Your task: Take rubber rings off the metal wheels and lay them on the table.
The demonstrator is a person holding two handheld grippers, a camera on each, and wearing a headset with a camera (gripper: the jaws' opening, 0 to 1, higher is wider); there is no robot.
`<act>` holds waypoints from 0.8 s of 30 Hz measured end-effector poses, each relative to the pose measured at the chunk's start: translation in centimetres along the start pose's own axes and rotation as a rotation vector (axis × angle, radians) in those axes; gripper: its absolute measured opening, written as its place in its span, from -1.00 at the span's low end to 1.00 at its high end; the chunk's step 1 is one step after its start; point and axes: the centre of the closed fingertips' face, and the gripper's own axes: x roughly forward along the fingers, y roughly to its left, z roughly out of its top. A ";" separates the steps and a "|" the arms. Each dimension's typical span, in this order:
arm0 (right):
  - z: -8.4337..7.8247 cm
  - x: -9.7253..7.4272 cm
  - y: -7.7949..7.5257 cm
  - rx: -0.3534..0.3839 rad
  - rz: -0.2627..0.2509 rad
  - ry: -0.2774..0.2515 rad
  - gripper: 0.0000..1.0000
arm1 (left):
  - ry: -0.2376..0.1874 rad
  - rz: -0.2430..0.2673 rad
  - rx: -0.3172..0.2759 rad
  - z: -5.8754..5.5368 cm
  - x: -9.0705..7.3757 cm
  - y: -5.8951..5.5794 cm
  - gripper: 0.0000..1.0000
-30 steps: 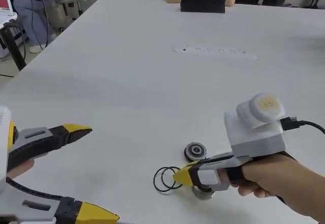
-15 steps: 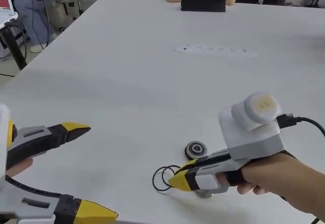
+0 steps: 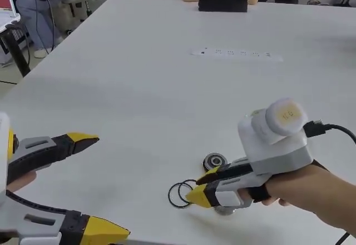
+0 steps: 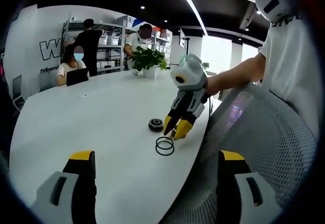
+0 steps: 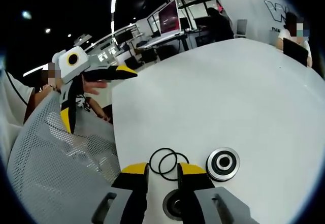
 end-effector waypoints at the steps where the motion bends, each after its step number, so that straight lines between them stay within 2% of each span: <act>1: 0.2 -0.2 -0.1 -0.004 -0.003 -0.010 -0.61 | 0.001 0.000 0.000 0.0 0.0 0.0 0.99; 4: 0.7 -0.6 -0.2 -0.011 -0.007 -0.033 -0.60 | 0.001 -0.001 0.001 0.1 0.0 0.1 0.98; 12: 3.4 -2.5 -0.6 -0.040 -0.011 -0.156 -0.57 | 0.003 -0.003 0.011 0.6 0.1 0.3 0.98; 18: 4.3 -3.8 -1.2 -0.053 -0.017 -0.210 -0.55 | 0.007 -0.004 0.022 1.0 0.0 0.4 0.98; 24: 4.9 -5.1 -2.2 -0.067 -0.042 -0.256 -0.54 | 0.002 -0.016 0.048 2.4 0.0 0.2 0.97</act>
